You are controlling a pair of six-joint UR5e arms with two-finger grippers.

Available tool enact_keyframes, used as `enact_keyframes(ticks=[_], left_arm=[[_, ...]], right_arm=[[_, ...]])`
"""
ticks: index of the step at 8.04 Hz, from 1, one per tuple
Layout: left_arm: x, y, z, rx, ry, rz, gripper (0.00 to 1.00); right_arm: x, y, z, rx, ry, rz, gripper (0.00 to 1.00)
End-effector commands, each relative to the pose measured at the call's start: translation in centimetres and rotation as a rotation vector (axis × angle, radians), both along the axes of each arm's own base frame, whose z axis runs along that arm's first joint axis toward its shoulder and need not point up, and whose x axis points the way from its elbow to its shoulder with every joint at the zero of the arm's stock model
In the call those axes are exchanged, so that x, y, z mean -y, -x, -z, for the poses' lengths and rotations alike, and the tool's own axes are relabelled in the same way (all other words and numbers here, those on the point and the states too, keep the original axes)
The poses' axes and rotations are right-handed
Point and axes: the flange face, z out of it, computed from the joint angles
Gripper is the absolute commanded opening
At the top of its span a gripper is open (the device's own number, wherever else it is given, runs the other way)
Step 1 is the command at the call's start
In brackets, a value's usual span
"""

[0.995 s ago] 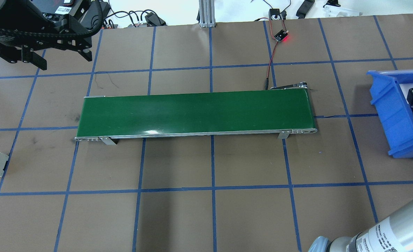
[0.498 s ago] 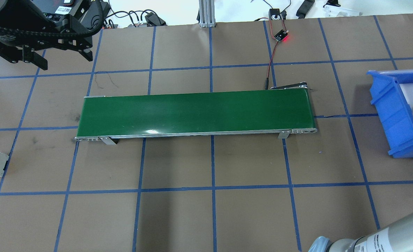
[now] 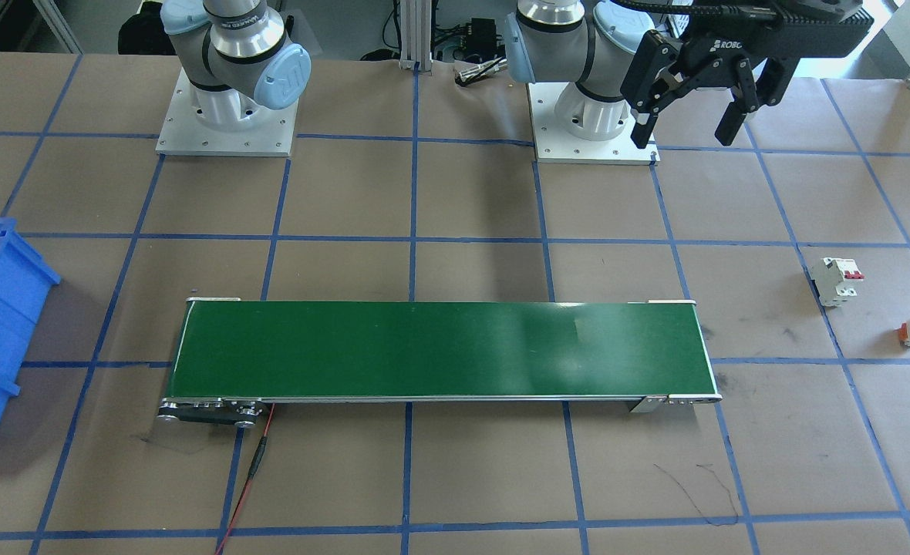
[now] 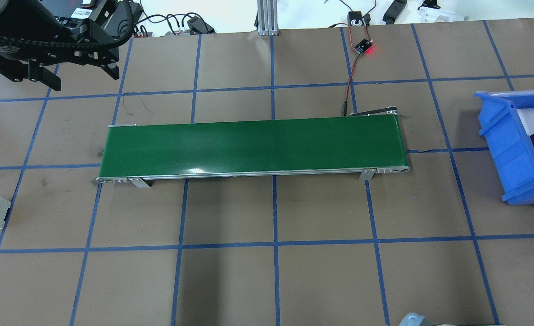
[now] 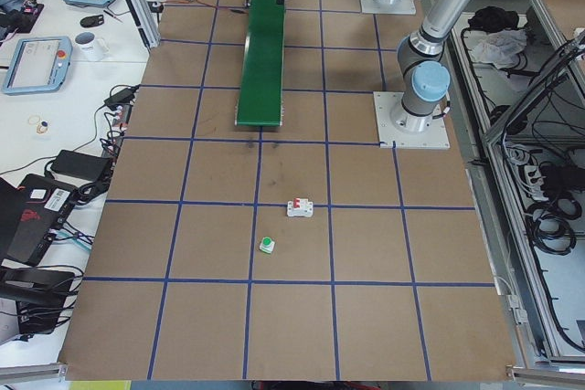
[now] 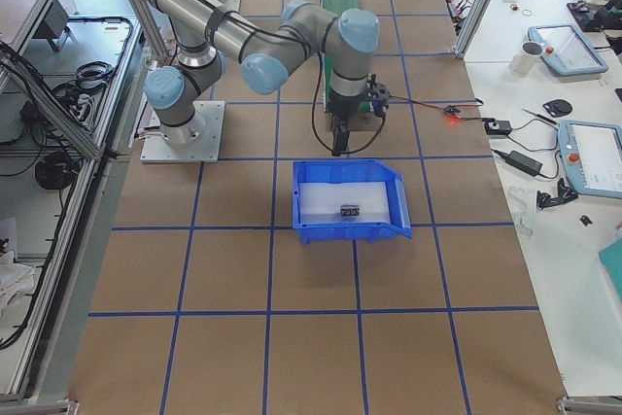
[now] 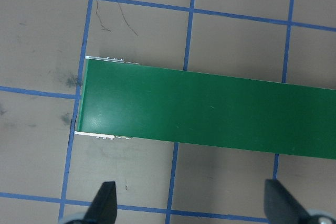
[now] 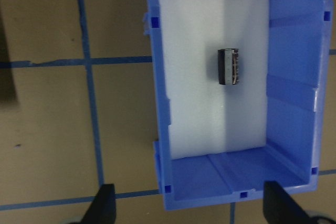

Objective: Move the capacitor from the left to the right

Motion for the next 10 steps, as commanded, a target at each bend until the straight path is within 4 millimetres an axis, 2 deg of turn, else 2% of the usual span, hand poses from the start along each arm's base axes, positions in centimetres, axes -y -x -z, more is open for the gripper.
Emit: enact_keyframes(ticks=[1,3,4,6,7,9,10], left_arm=[[-0.1,0.0,-0.1,0.000,0.001,0.000,1.00],[-0.1,0.0,-0.1,0.000,0.001,0.000,1.00],[-0.1,0.0,-0.1,0.000,0.003,0.000,1.00],[-0.1,0.0,-0.1,0.000,0.003,0.000,1.00],[-0.1,0.0,-0.1,0.000,0.003,0.000,1.00],[-0.1,0.0,-0.1,0.000,0.003,0.000,1.00],[-0.1,0.0,-0.1,0.000,0.003,0.000,1.00]], right_arm=[[0.1,-12.0,-3.9,0.037,0.071,0.013,1.00],[0.7,-22.9,-3.8,0.041,0.082,-0.045,1.00],[-0.1,-28.3,-3.5,0.051,0.064,-0.065,1.00],[-2.0,-37.3,-2.7,0.097,0.058,-0.044,1.00],[-2.5,-39.3,-2.7,0.113,0.063,-0.074,1.00],[-2.3,-39.4,-2.6,0.112,0.067,-0.089,1.00],[-1.7,-39.3,-1.6,0.109,0.050,-0.091,1.00]])
